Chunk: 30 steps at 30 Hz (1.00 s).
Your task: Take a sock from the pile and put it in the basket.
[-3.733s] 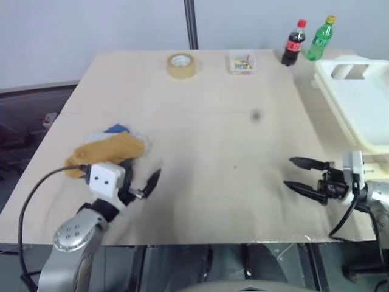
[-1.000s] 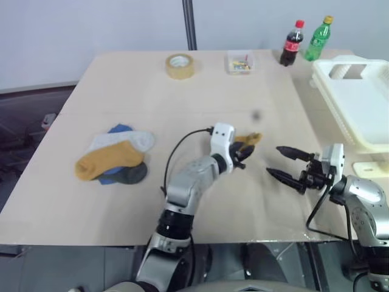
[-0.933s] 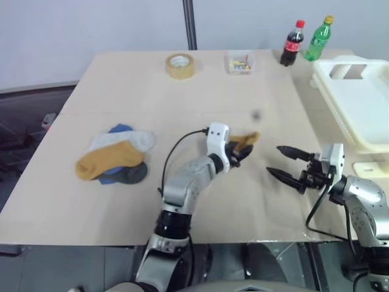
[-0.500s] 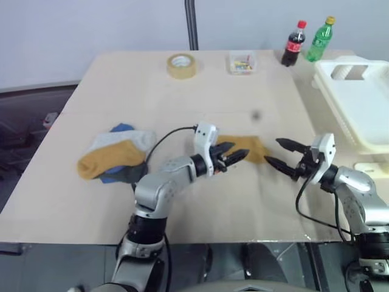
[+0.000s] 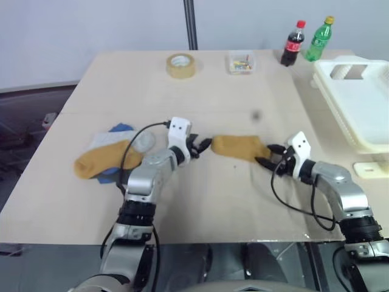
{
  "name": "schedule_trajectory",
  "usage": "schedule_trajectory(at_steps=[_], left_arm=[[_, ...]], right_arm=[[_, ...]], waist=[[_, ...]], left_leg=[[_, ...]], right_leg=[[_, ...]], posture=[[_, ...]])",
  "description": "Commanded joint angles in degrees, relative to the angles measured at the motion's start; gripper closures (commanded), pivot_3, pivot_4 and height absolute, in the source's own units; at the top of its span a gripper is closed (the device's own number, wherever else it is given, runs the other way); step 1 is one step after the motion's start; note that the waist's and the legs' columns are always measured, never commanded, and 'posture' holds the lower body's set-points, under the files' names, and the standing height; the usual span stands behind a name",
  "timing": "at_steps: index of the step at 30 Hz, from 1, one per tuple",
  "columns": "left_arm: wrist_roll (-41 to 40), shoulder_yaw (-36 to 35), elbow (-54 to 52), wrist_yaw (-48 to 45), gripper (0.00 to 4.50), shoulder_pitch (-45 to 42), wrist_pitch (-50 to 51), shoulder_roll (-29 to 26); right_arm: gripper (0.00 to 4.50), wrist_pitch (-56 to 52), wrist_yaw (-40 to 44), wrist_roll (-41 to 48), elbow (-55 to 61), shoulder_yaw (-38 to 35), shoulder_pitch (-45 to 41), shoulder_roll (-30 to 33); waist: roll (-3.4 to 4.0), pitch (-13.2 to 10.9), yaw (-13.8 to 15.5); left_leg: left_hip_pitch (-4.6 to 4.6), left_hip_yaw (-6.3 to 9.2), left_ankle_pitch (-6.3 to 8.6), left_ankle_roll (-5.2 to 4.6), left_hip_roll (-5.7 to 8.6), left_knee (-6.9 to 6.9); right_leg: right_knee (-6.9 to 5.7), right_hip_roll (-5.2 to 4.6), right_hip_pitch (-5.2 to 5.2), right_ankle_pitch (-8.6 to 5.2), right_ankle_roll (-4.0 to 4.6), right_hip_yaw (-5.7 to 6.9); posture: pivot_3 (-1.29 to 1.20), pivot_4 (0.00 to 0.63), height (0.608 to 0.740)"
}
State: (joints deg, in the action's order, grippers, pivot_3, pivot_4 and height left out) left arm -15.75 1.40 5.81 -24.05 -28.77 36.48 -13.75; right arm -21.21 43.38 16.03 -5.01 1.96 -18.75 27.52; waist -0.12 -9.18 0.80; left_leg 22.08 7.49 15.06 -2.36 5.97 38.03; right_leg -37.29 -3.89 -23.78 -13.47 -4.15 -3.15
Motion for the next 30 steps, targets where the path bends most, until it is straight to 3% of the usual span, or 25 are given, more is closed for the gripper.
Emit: schedule_trajectory(at_steps=[1,5,6,14,17,19,22,30], left_arm=[[1.2,2.0,1.4,-2.1,1.41,-0.6,-1.5,-0.5],[0.6,2.2,1.3,-4.0,1.41,-0.3,-1.4,-0.3],[0.3,2.2,1.1,-4.5,1.41,-0.2,-1.2,-0.3],[-3.2,1.0,-1.2,-6.7,1.41,0.1,2.3,1.1],[-4.0,1.0,-1.7,-7.0,2.2,0.2,3.2,1.6],[-4.1,1.3,-2.0,-7.3,3.21,0.5,3.6,1.7],[-4.0,1.6,-2.4,-7.4,4.38,1.0,3.7,1.6],[-4.6,1.1,-8.4,-7.1,4.38,4.7,5.7,-0.6]], right_arm=[[2.56,-1.2,-0.4,-0.5,1.4,0.5,-0.1,-0.1],[4.4,-1.3,-0.7,-0.5,1.6,-0.1,-0.1,-0.3],[4.47,-1.3,-0.7,-0.5,1.6,-0.1,-0.1,-0.3],[4.47,-0.6,-0.5,-1.0,2.3,0.4,0.5,-0.4],[4.5,-0.2,-0.4,-1.3,2.1,0.6,0.6,-0.5],[4.5,0.2,-0.2,-1.5,1.9,0.7,0.6,-0.5],[4.5,0.5,-0.1,-1.8,1.9,0.9,0.6,-0.7],[4.5,0.0,2.5,-0.4,4.4,0.9,1.6,-0.2]], waist=[[0.0,0.0,0.0],[0.01,0.0,0.0],[0.0,0.0,0.0],[0.0,0.0,0.0],[0.0,0.0,-0.1],[0.0,0.0,-0.1],[0.0,0.0,-0.1],[0.01,0.0,-0.2]], left_leg=[[-0.02,0.0,0.0,0.0,0.01,0.01],[-0.05,0.0,0.0,0.0,0.01,0.06],[-0.05,-0.01,0.0,0.0,0.01,0.07],[-0.05,0.0,0.01,-0.01,0.02,0.14],[-0.05,-0.01,0.01,-0.01,0.02,0.15],[-0.05,-0.01,0.01,-0.01,0.02,0.15],[-0.05,-0.01,0.01,-0.01,0.02,0.15],[-0.04,-0.01,0.01,0.0,0.01,0.14]], right_leg=[[-0.01,-0.01,0.02,0.0,0.0,0.0],[-0.12,-0.01,0.03,0.0,0.0,-0.01],[-0.14,-0.01,0.03,0.0,0.0,-0.01],[-0.19,-0.02,0.05,0.0,0.0,0.0],[-0.19,-0.01,0.04,0.0,0.0,-0.01],[-0.21,-0.01,0.03,0.0,0.0,-0.01],[-0.21,-0.01,0.03,0.0,0.0,-0.01],[-0.22,-0.01,0.01,0.0,0.0,-0.03]], posture=[[0.0,0.15,0.739],[0.0,0.15,0.739],[0.0,0.15,0.739],[0.0,0.15,0.739],[0.0,0.15,0.739],[0.0,0.15,0.739],[0.0,0.15,0.739],[0.0,0.15,0.739]])
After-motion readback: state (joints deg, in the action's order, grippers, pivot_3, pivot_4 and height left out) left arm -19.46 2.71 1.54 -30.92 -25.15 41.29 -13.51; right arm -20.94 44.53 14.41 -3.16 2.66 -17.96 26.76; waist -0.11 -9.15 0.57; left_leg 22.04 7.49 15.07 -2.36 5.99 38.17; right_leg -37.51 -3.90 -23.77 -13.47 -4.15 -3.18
